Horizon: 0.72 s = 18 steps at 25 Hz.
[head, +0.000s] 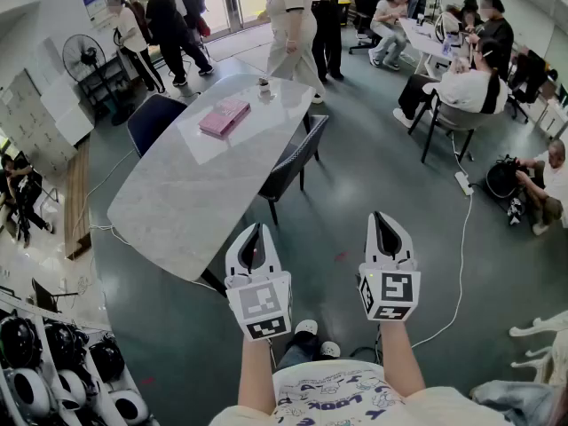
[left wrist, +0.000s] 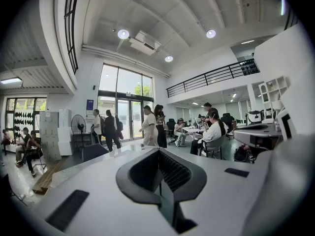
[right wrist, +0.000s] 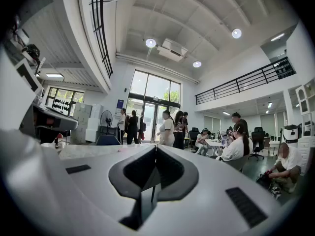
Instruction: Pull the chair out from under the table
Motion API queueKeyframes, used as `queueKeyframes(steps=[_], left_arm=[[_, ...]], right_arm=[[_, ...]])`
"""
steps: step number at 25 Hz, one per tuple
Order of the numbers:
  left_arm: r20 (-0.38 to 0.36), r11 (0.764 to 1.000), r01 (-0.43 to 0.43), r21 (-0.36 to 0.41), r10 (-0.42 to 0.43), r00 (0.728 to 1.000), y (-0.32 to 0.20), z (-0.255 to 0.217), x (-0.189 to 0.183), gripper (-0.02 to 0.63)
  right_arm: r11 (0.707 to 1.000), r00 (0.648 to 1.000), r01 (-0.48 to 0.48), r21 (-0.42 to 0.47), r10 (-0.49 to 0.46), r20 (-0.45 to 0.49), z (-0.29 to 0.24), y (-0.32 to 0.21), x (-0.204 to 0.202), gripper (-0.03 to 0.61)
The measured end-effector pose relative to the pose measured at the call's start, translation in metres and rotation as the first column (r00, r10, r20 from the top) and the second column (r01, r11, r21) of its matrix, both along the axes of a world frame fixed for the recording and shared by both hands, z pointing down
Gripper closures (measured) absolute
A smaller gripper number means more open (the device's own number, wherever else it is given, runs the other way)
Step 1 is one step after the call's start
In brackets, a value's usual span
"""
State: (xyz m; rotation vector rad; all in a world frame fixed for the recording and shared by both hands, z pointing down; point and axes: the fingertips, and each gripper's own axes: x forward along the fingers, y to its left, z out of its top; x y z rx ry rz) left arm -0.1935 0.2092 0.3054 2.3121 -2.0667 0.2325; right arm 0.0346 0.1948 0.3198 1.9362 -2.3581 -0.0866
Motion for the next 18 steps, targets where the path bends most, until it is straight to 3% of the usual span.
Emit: queueKeyframes(steps=[13,18], left_arm=[[-0.007,1.000,-0.002,-0.016,0.002,1.000,-0.007,0.005,-0.019,0.595],[-0.042,1.000,-0.005,-0.030,0.004,0.999,-0.025,0.008,-0.025,0.594]], right_arm=[[1.000,1.000,-0.010,-0.004,0.010,-0.005,0.002,-0.006,-0.015,0.575],[1.000,1.000,-0.013,-0.009,0.013,0.000,0.005,-0.022,-0.020,0.575]])
